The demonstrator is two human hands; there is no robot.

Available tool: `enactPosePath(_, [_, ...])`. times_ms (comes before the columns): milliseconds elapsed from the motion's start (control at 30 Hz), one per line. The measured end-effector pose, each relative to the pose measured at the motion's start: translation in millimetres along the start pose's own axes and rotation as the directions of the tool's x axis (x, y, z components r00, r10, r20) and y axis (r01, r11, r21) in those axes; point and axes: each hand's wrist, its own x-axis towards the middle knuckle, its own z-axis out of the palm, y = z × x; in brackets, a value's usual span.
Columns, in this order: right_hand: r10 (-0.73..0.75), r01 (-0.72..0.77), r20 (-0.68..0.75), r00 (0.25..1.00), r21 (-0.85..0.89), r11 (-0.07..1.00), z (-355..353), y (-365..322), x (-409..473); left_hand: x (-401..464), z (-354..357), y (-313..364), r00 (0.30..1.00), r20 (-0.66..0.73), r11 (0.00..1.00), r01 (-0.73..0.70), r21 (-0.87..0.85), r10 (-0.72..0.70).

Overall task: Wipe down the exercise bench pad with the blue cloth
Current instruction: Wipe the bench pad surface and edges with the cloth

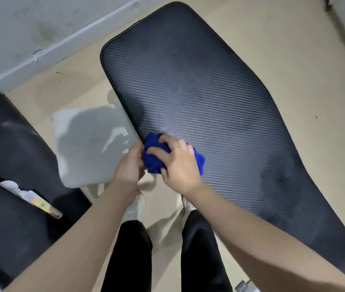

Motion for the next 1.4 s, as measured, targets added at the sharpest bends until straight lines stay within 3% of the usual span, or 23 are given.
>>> enactPosePath(133, [-0.286,0.318,0.212,0.934,-0.131,0.939,7.2,-3.0,-26.8,-7.1,-5.4,-8.1,0.997,0.057,0.991,0.047,0.124,-0.054])
enactPosePath(233, [-0.366,0.388,0.191,0.911,-0.093,0.917,-9.2,15.1,-12.3,-13.2,-4.1,-8.7,0.995,0.097,0.985,0.007,0.173,-0.024])
enactPosePath(300, [-0.333,0.351,0.162,0.929,-0.104,0.931,-12.5,23.0,-9.5,-15.4,2.5,-8.7,0.993,0.121,0.993,-0.007,0.119,-0.007])
enactPosePath(333, [-0.267,0.28,0.116,0.957,-0.116,0.953,-11.9,25.9,-10.3,-14.6,5.4,-9.9,0.993,0.121,0.997,-0.006,0.078,-0.003])
enactPosePath(400, [0.035,-0.04,-0.059,0.998,-0.075,0.996,-10.9,34.2,-11.9,-12.6,9.8,-11.3,0.996,0.092,1.0,0.0,-0.011,0.001])
enactPosePath(467, [0.392,-0.393,-0.165,0.905,0.023,0.919,-14.7,44.6,-11.7,-12.8,11.9,-14.0,0.996,0.086,0.999,0.004,-0.034,-0.001])
enactPosePath(533, [0.487,-0.494,-0.145,0.861,-0.014,0.87,-14.5,46.9,-17.8,-14.2,14.4,-17.6,0.993,0.112,1.0,-0.027,-0.003,0.027])
enactPosePath(567, [0.436,-0.446,-0.128,0.891,-0.067,0.892,-13.4,42.1,-23.8,-15.7,17.7,-19.2,0.991,0.126,0.998,-0.05,0.037,0.045])
enactPosePath(667, [0.1,-0.102,-0.017,0.995,-0.211,0.972,0.3,24.1,-55.1,-21.2,27.5,-22.4,0.99,0.11,0.994,-0.094,0.051,0.088])
enactPosePath(767, [-0.152,0.172,0.109,0.982,-0.208,0.963,7.4,27.7,-77.9,-16.0,37.1,-25.0,0.993,0.069,0.995,-0.097,0.021,0.095])
enactPosePath(833, [-0.127,0.139,0.071,0.989,-0.205,0.969,-0.6,47.4,-69.4,-14.1,43.6,-26.0,0.996,0.034,0.996,-0.083,0.025,0.082])
enactPosePath(900, [0.094,-0.101,-0.053,0.994,-0.174,0.98,-15.9,69.6,-46.2,-6.8,49.4,-31.1,0.996,-0.019,0.996,-0.081,0.046,0.082])
enactPosePath(967, [0.375,-0.383,-0.101,0.922,-0.086,0.92,-33.5,90.4,-25.3,2.8,57.4,-40.9,0.99,-0.106,0.991,-0.087,0.099,0.097])
enactPosePath(1000, [0.442,-0.45,-0.11,0.891,-0.071,0.89,-38.3,97.5,-19.9,4.5,63.8,-44.5,0.983,-0.16,0.992,-0.076,0.099,0.091])
enactPosePath(1067, [0.438,-0.448,-0.112,0.892,-0.088,0.89,-43.2,100.5,-22.3,-4.6,85.5,-42.1,0.967,-0.246,0.996,-0.042,0.078,0.06])
enactPosePath(1200, [0.203,-0.209,-0.063,0.977,-0.095,0.973,-17.9,88.0,-75.9,-28.1,133.3,-37.1,0.934,-0.357,0.986,0.085,0.144,-0.028])
enactPosePath(1400, [0.106,-0.106,-0.051,0.993,0.004,0.994,-25.7,120.1,-72.0,-30.9,160.6,-35.0,0.837,-0.547,0.993,0.041,0.111,0.026])
